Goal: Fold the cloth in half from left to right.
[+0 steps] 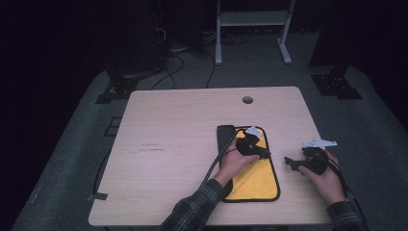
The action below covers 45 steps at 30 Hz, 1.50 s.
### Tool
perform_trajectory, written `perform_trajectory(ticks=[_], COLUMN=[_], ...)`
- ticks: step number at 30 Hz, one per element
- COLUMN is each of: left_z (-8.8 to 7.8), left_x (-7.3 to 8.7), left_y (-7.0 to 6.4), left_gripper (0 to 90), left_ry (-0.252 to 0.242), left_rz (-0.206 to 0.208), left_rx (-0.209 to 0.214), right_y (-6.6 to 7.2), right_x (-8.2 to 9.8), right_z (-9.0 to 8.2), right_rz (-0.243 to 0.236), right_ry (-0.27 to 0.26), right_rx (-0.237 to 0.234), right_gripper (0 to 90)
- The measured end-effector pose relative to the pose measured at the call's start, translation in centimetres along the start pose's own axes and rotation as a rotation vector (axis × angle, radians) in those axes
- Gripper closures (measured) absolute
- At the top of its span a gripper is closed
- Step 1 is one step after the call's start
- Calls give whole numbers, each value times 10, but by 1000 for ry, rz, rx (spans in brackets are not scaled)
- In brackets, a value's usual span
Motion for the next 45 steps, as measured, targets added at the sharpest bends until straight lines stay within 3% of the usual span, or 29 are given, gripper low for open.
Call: perform_trajectory(ticks=[6, 11, 17, 25, 31, 37, 41, 45], left_z=[-34, -71, -106, -134, -137, -123, -118, -116], left_x=[-14, -11, 11, 52, 77, 87, 87, 88], left_y=[-2, 7, 26, 48, 63, 64, 62, 56], left_gripper=[554, 510, 474, 478, 485, 496, 506, 596], left_ry=[-50, -85, -76, -41, 2, 32, 42, 37], left_rz=[11, 9, -13, -54, -92, -100, -68, -42], left_rx=[-9, -69, -154, -241, -289, -289, -304, -312], right_y=[0, 0, 0, 0, 0, 0, 0, 0], right_x=[0, 0, 0, 0, 0, 0, 0, 0], right_z=[0, 0, 0, 0, 0, 0, 0, 0], right_rz=[1, 3, 0, 0, 2, 1, 1, 1], right_ry=[-1, -1, -1, -1, -1, -1, -1, -1], right_rx=[1, 1, 1, 2, 2, 2, 2, 2], right_gripper=[130, 130, 130, 131, 131, 131, 131, 131])
Point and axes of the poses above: each handheld gripper's, and its own axes: z roughly forward along the jaws, x roughly out of its underside, y roughly to its left, the point moved 10 cm from there along z, roughly forward along the jaws, and after that the axes turned 2 degrees about z, right-handed, at the moved point
